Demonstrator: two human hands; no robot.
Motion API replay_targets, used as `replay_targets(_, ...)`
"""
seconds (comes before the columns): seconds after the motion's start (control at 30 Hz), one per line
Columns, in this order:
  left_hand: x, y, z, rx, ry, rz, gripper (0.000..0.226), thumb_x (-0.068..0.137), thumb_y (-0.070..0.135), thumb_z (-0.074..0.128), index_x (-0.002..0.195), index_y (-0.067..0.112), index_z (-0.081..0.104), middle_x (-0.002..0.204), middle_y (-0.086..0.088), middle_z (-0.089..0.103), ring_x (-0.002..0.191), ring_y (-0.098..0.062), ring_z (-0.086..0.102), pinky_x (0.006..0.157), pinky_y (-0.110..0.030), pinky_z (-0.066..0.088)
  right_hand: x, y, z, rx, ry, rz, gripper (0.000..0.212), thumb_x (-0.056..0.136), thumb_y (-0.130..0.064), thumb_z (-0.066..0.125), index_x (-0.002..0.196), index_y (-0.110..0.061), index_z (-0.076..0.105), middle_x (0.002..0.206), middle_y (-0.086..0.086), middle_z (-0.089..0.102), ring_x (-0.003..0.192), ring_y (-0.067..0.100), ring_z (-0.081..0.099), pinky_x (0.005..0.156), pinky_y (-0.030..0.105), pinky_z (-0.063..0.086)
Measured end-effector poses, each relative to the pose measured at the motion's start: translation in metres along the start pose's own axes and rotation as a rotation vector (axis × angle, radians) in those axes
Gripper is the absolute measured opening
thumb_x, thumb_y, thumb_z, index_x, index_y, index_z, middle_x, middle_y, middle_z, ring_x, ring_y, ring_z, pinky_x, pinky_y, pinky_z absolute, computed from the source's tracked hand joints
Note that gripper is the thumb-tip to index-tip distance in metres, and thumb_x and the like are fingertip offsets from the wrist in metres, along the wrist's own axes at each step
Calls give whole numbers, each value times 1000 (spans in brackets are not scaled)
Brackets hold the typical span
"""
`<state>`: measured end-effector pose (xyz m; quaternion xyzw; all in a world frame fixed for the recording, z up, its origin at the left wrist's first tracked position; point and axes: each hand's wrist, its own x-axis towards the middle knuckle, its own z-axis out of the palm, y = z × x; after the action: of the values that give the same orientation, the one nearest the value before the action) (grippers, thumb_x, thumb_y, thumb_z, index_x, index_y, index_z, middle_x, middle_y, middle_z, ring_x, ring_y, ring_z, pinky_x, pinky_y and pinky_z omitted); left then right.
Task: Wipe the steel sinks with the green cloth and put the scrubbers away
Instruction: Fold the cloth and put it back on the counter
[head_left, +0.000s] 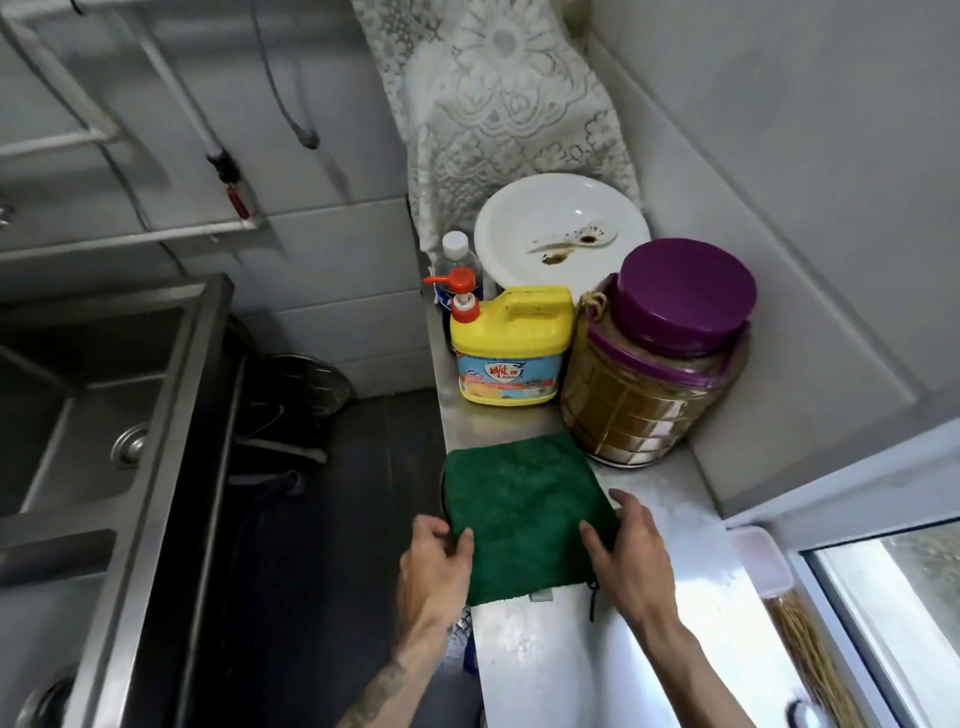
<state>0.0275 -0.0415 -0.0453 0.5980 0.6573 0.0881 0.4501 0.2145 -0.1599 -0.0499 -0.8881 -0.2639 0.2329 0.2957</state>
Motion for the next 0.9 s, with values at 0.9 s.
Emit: replay_targets(0.9, -62, -169, -322, -142, 521, 63, 41, 104, 44, 56, 144, 34, 56, 138, 18, 54, 133, -3, 50, 103, -14, 35, -152, -296, 167, -94, -330, -815, 38, 89, -21, 76, 124, -20, 63, 115, -11, 50, 110, 17, 63, 93, 27, 45)
